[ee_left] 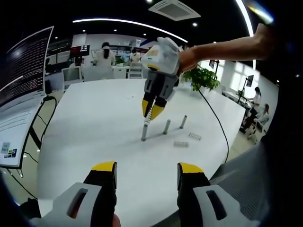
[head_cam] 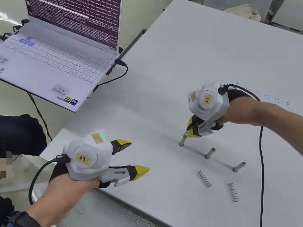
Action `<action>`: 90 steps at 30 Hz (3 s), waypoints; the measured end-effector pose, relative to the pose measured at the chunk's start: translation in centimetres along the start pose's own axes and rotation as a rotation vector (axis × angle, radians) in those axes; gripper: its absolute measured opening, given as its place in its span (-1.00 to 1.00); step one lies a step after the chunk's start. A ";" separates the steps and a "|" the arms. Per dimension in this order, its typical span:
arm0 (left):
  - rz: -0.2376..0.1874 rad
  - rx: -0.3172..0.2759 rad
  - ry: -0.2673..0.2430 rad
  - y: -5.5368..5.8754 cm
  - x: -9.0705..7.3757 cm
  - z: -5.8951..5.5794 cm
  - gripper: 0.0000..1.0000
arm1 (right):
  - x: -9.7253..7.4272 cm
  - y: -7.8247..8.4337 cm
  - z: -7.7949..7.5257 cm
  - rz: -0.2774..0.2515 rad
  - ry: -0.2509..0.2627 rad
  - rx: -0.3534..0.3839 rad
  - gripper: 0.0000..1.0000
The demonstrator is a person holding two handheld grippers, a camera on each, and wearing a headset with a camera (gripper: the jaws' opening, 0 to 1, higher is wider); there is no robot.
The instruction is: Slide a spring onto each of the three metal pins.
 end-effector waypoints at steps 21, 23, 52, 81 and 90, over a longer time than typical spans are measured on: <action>0.005 -0.019 -0.009 0.5 -0.2 0.3 -0.10 | 1.1 -0.2 0.0 0.023 -0.017 -0.022 -0.83; 0.006 -0.020 -0.009 0.5 -0.2 0.3 -0.10 | 1.1 -0.2 0.0 0.024 -0.020 -0.023 -0.83; 0.007 -0.028 -0.006 0.7 -0.2 0.4 -0.10 | 1.5 -0.1 -0.1 0.062 -0.026 -0.059 -0.83; -0.006 -0.023 0.002 -0.2 -0.1 0.1 -0.06 | 3.8 0.0 -0.1 0.101 -0.043 -0.075 -0.82; -0.008 -0.011 0.015 -0.5 -0.2 -0.5 0.01 | 4.4 0.2 0.0 0.104 -0.047 -0.071 -0.82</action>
Point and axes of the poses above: the centre of the closed fingertips' face, and the gripper's own axes: x roughly forward along the fingers, z roughly to its left, y roughly out of its underside, the point moved 2 cm from there along -x, roughly backward along the fingers, and after that the axes turned 8 degrees about z, right-handed, at the moved point
